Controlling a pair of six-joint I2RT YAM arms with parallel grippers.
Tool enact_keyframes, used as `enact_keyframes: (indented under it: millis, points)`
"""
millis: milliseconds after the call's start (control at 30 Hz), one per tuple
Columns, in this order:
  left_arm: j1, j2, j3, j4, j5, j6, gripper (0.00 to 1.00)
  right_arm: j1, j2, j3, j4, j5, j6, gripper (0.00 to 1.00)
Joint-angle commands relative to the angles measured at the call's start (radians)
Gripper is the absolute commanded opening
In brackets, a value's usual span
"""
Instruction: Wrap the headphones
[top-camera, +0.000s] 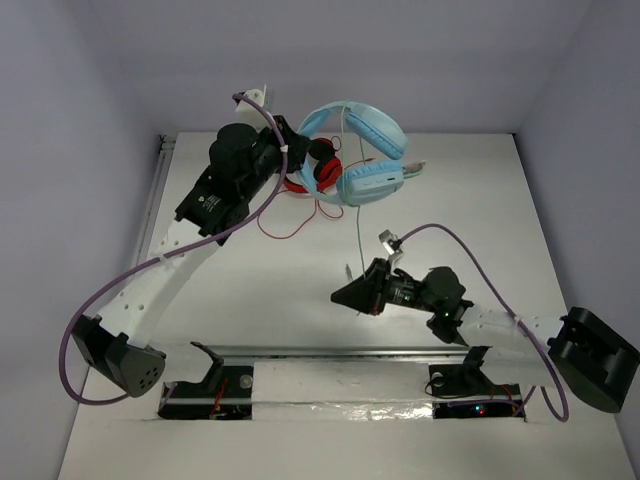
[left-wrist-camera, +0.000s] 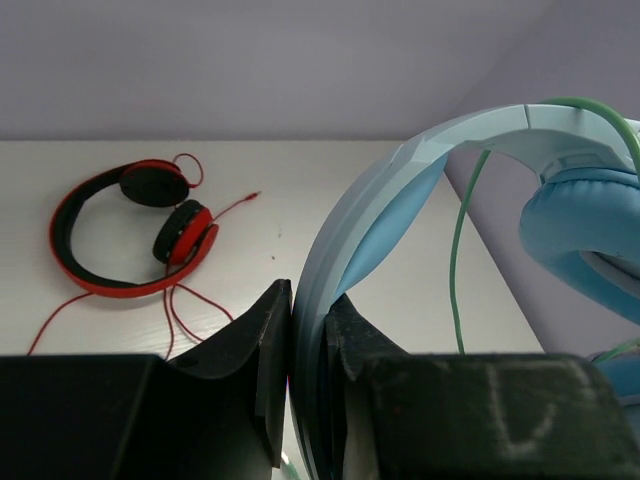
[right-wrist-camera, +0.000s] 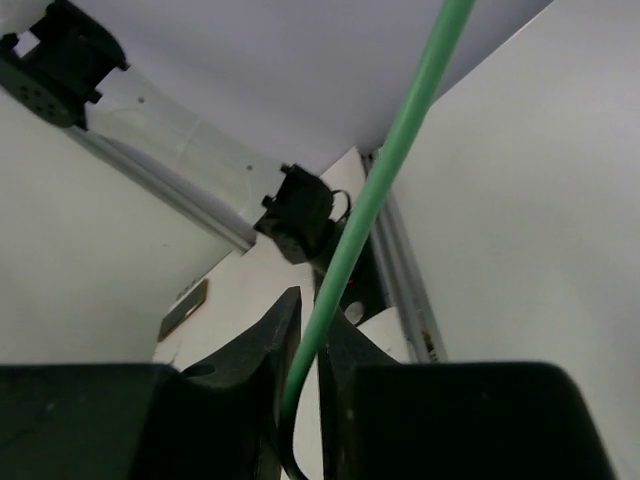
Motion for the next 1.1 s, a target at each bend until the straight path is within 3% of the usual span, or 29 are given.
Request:
enact_keyframes:
  millis: [0, 233, 400, 567, 633, 700, 800, 1067]
  points:
    - [0.004, -0.032, 0.027, 0.153, -0.108, -0.029, 0.00, 0.063, 0.002, -0.027, 0.139, 0.025, 0.074, 0.17]
    - [0.004, -0.021, -0.038, 0.220, -0.228, -0.035, 0.00, 0.156, -0.048, -0.052, 0.026, 0.122, 0.080, 0.20]
    - [0.004, -0.009, -0.057, 0.233, -0.273, -0.029, 0.00, 0.209, -0.093, -0.047, -0.045, 0.139, 0.091, 0.28]
    - [0.004, -0.007, -0.057, 0.236, -0.346, 0.005, 0.00, 0.250, -0.103, -0.050, -0.114, 0.166, 0.120, 0.28]
    - [0.004, -0.003, -0.048, 0.233, -0.374, 0.020, 0.00, 0.279, -0.114, -0.036, -0.212, 0.189, 0.121, 0.25]
    - [0.004, 0.003, -0.045, 0.231, -0.401, 0.046, 0.00, 0.293, -0.133, 0.000, -0.295, 0.232, 0.121, 0.13]
    - [0.004, 0.022, -0.052, 0.219, -0.463, 0.091, 0.00, 0.314, -0.140, 0.045, -0.398, 0.237, 0.131, 0.05]
    - [0.004, -0.026, -0.267, 0.247, -0.549, 0.062, 0.00, 0.463, -0.094, 0.315, -0.832, 0.344, 0.025, 0.05]
